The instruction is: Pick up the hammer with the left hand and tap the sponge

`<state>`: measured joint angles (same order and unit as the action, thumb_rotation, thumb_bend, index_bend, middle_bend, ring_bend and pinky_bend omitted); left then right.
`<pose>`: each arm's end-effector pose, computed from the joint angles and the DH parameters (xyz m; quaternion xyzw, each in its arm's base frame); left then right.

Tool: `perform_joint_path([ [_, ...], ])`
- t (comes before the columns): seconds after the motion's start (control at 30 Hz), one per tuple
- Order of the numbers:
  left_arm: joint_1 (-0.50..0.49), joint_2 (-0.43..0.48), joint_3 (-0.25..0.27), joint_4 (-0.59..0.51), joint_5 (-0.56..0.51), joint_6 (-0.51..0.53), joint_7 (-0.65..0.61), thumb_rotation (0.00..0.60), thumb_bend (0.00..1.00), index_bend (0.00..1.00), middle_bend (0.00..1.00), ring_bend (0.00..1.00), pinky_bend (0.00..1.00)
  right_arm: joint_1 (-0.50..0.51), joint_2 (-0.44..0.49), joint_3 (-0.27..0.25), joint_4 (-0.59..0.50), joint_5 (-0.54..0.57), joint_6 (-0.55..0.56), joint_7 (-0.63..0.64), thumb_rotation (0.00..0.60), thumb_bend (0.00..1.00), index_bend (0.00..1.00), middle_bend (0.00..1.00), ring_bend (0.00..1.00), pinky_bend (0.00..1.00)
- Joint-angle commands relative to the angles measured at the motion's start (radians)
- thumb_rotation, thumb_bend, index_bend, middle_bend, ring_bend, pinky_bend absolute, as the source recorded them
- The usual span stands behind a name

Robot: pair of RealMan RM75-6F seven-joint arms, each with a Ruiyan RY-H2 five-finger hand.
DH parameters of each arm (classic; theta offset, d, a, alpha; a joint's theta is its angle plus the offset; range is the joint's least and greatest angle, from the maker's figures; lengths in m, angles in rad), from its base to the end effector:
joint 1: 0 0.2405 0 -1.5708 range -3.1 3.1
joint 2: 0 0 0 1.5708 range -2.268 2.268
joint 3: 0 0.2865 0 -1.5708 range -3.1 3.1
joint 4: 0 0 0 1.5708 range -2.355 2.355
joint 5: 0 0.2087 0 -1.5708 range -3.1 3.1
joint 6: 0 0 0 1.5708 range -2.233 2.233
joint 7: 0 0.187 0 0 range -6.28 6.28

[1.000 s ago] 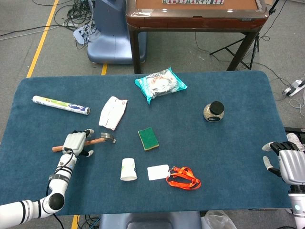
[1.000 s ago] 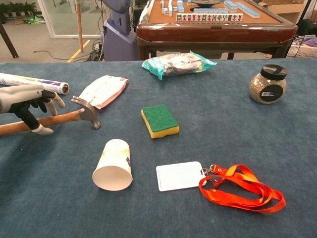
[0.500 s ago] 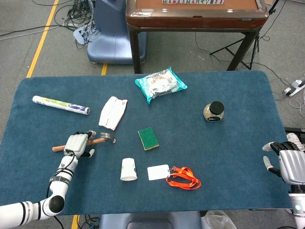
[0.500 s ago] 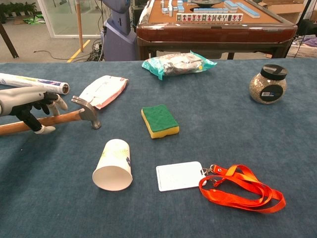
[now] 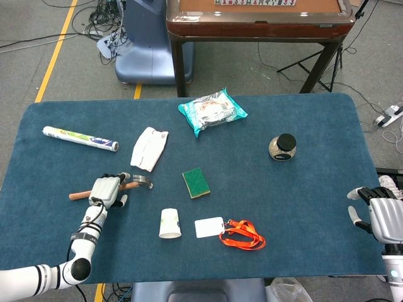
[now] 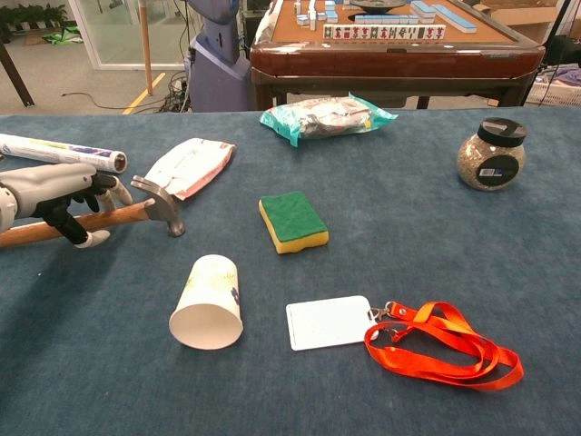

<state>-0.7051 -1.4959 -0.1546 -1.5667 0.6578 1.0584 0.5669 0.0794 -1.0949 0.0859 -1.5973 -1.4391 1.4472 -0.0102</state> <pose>-0.2387 0.3931 -0.0085 -0.6651 -0.4806 -0.2518 0.5131 -0.3524 -0.2319 0.1884 0.5815 -0.3890 0.3653 0.6141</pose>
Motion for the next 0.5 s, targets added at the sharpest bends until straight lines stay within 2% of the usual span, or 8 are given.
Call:
perform_joint_path([
  [0.03, -0.002, -0.005, -0.001, 0.007, -0.001, 0.000, 0.000, 0.600, 0.38, 0.23, 0.31, 0.24, 0.15, 0.001, 0.001, -0.001, -0.001, 0.000, -0.001, 0.000, 0.600, 0.37, 0.46, 0.45, 0.39, 0.29],
  [0.5, -0.006, -0.025, -0.001, 0.037, -0.014, -0.005, -0.001, 0.600, 0.42, 0.30, 0.37, 0.28, 0.15, 0.002, 0.007, -0.005, -0.002, -0.006, -0.007, 0.013, 0.600, 0.37, 0.46, 0.45, 0.39, 0.29],
])
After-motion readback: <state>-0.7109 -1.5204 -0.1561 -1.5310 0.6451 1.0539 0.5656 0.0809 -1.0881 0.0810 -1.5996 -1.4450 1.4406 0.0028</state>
